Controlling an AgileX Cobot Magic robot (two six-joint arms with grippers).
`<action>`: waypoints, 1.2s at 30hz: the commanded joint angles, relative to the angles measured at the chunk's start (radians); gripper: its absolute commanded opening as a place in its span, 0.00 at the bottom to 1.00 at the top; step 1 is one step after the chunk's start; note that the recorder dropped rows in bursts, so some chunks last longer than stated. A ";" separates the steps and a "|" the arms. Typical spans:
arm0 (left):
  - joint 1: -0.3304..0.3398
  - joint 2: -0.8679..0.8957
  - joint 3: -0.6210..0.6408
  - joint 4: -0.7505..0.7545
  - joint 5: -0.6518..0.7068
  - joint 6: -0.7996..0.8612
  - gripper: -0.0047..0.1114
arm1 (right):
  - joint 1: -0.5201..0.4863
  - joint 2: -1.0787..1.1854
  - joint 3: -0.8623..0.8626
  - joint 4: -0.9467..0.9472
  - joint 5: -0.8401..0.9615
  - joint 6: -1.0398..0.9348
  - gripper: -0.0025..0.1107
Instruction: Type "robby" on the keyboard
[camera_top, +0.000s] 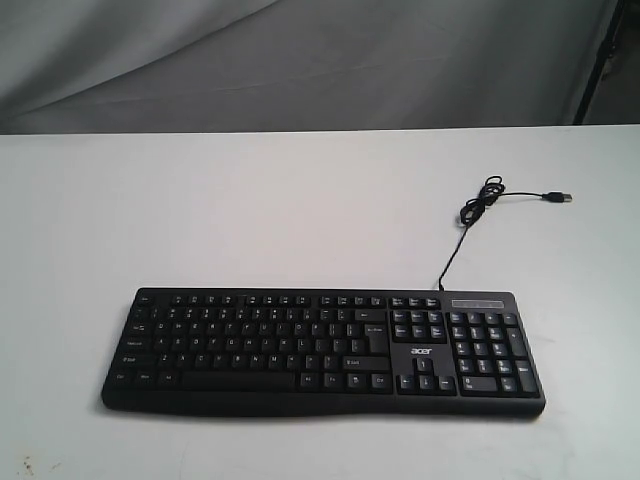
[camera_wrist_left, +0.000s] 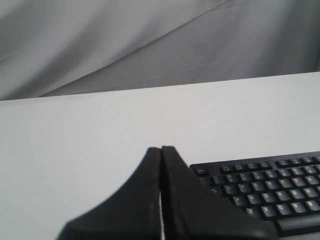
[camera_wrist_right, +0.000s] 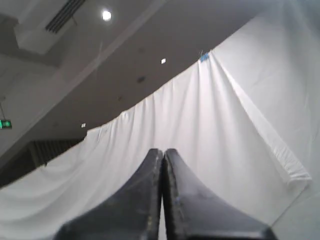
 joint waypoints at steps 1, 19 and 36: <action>-0.006 -0.003 0.004 0.005 -0.005 -0.003 0.04 | -0.005 0.116 -0.149 -0.409 0.152 0.313 0.02; -0.006 -0.003 0.004 0.005 -0.005 -0.003 0.04 | -0.005 1.147 -0.814 -1.527 -0.516 1.123 0.02; -0.006 -0.003 0.004 0.005 -0.005 -0.003 0.04 | 0.509 1.512 -0.956 -1.527 0.038 0.814 0.02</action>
